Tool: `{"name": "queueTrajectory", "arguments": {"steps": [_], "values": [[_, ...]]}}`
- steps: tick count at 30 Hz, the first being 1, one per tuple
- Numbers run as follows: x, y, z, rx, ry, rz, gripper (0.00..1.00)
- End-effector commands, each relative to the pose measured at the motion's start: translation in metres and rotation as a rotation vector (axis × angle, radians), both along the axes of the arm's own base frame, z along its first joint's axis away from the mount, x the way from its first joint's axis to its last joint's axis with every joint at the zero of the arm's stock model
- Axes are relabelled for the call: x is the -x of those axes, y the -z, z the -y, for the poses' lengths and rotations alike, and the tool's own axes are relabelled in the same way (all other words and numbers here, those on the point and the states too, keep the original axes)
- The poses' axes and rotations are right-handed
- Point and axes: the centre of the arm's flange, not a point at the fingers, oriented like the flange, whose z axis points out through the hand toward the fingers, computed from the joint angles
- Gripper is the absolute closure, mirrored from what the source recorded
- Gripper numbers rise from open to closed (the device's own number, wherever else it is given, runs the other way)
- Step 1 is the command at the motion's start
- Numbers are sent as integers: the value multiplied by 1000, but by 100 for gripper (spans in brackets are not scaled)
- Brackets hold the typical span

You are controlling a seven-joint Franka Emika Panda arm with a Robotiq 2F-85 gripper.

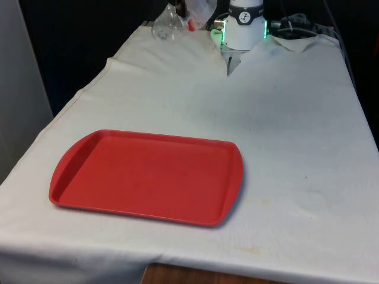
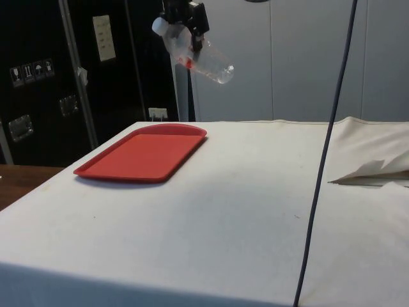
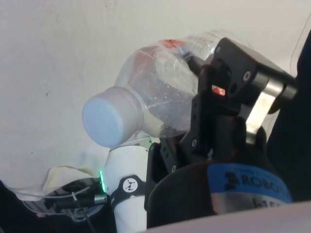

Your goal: Place the bottle upright on the tray.

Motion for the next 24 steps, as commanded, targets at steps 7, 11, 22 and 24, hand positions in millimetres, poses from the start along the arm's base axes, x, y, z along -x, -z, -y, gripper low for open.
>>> {"name": "queueTrajectory", "arguments": {"steps": [7, 11, 22, 24], "values": [[-5, -8, 2, -14, 24, 38, 64], [-9, -8, 1, -34, 39, 71, 64], [-20, -7, 0, -94, 73, 127, 64], [-22, -7, 0, -106, 81, 137, 64]]}}
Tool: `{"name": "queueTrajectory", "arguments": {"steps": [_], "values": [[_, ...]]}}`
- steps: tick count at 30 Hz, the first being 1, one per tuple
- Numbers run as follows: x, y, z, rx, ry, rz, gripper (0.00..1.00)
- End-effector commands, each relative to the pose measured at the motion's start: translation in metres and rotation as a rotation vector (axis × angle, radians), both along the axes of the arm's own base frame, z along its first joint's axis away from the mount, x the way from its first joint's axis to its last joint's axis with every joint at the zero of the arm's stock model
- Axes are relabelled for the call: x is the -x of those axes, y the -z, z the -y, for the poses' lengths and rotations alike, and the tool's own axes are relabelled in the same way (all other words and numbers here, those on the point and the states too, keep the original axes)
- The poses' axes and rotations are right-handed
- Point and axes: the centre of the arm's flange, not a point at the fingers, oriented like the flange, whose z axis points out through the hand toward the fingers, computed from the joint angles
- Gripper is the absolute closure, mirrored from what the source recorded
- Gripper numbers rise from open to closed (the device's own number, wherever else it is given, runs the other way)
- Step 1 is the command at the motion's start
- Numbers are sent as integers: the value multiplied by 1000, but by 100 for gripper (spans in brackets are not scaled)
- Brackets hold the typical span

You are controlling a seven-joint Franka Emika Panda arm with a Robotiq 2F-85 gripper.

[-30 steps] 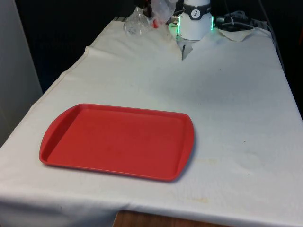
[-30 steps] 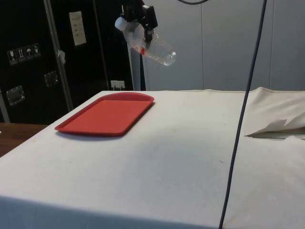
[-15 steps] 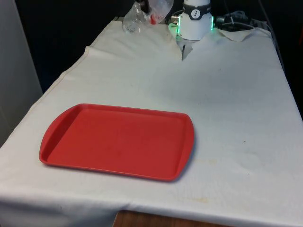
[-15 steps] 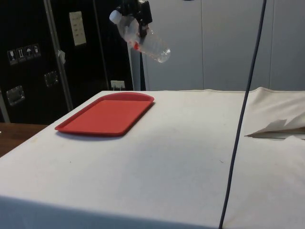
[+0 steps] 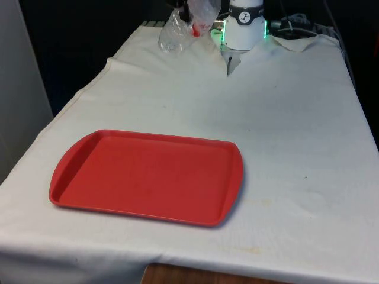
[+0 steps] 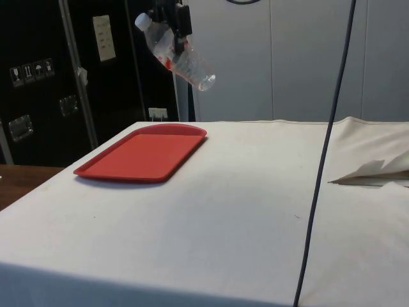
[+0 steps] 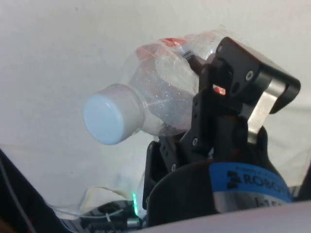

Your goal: Place the bottle upright on the tray.

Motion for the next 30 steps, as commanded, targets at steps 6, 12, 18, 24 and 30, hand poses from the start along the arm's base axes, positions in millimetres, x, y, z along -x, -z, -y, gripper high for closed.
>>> {"name": "queueTrajectory", "arguments": {"steps": [6, 12, 18, 24, 30], "values": [[-9, 0, 1, -47, 30, 36, 64], [-15, 2, 1, -79, 53, 60, 64], [-21, 6, 1, -117, 78, 95, 64], [-25, 9, 1, -138, 98, 117, 64], [-31, 12, 0, -165, 119, 145, 64]]}}
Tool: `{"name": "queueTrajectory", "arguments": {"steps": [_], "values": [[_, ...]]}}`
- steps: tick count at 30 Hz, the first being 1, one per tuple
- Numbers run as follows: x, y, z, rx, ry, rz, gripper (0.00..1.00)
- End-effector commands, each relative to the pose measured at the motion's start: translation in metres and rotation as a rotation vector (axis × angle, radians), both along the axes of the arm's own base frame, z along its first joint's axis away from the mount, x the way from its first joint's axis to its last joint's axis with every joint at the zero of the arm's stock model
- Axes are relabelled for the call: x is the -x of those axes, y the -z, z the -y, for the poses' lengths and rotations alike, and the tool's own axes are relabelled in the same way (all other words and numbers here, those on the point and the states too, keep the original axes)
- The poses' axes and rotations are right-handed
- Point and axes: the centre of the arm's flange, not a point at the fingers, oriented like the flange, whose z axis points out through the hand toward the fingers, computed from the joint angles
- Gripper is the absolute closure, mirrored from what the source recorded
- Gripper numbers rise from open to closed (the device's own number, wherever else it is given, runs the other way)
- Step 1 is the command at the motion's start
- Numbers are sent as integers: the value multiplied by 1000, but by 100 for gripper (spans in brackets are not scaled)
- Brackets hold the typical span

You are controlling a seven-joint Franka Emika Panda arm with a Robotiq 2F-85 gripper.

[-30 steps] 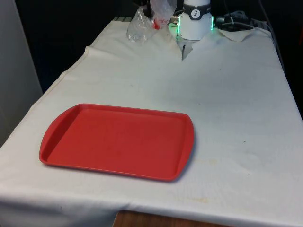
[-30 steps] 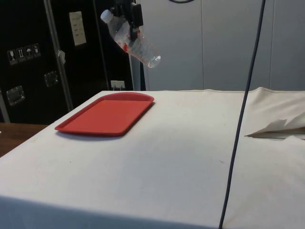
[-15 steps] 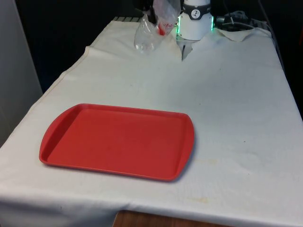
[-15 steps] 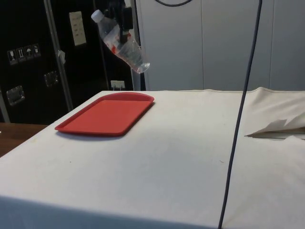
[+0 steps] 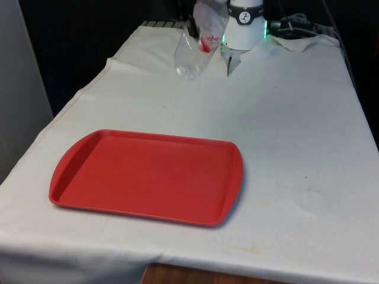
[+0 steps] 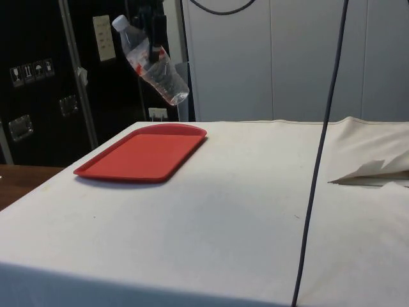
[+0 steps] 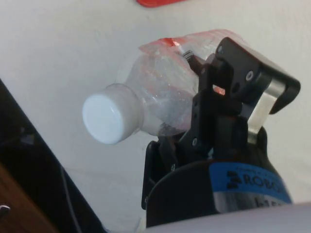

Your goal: Place the bottle upright on the tray.

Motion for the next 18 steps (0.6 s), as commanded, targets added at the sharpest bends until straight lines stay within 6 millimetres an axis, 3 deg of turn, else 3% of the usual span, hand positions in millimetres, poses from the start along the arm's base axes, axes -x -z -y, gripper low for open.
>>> {"name": "queueTrajectory", "arguments": {"steps": [1, 18], "values": [[-3, 1, 1, -9, 11, 12, 64], [-15, 10, 6, -69, 75, 80, 64]]}}
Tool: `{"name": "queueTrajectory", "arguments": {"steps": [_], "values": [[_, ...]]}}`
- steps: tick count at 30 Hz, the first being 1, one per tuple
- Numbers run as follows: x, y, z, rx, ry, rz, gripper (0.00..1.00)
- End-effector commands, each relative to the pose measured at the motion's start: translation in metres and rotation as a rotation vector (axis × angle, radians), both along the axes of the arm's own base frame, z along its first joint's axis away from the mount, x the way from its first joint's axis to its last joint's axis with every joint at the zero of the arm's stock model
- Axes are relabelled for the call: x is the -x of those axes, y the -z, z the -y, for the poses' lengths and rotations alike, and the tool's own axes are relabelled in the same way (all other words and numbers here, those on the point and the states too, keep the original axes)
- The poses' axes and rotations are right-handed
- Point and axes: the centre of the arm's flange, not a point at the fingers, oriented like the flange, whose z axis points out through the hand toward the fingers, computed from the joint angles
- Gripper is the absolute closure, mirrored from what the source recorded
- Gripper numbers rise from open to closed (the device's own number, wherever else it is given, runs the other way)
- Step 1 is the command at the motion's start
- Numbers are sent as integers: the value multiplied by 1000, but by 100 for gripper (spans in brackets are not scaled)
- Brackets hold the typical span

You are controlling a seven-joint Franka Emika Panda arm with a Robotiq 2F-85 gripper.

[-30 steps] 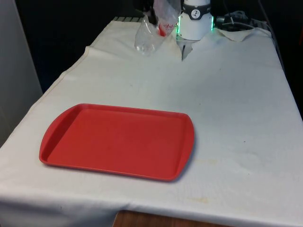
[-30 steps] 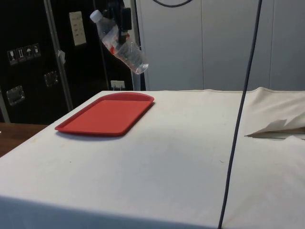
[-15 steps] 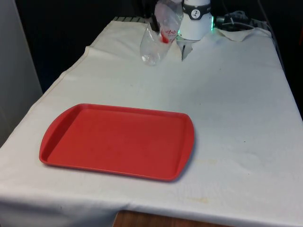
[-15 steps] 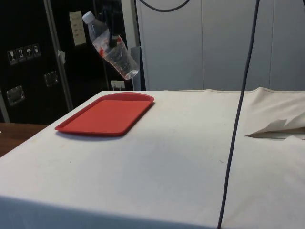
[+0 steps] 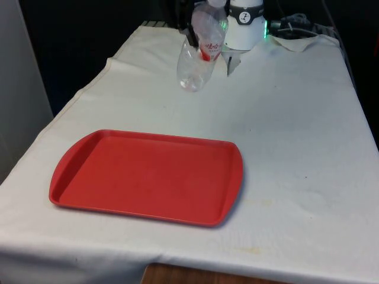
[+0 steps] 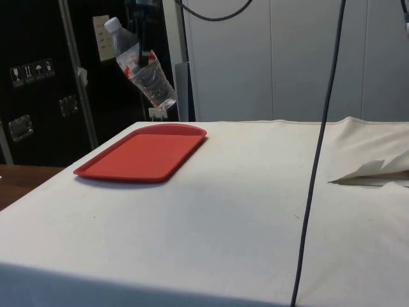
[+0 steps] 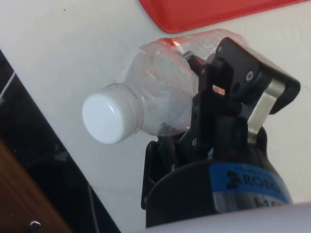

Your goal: Place the bottle upright on the tray.

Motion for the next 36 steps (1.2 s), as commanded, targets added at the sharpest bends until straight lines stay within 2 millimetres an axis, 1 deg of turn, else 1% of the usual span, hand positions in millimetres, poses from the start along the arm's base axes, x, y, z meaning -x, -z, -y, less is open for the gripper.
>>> {"name": "queueTrajectory", "arguments": {"steps": [1, 10, 13, 26, 36], "values": [[-3, 1, 1, -5, 9, 9, 64], [-5, 3, 2, -13, 46, 18, 64], [-7, 4, 2, -15, 86, 25, 64], [-7, 6, 0, -26, 158, 15, 64], [-10, 11, -1, -31, 234, 20, 64]]}}
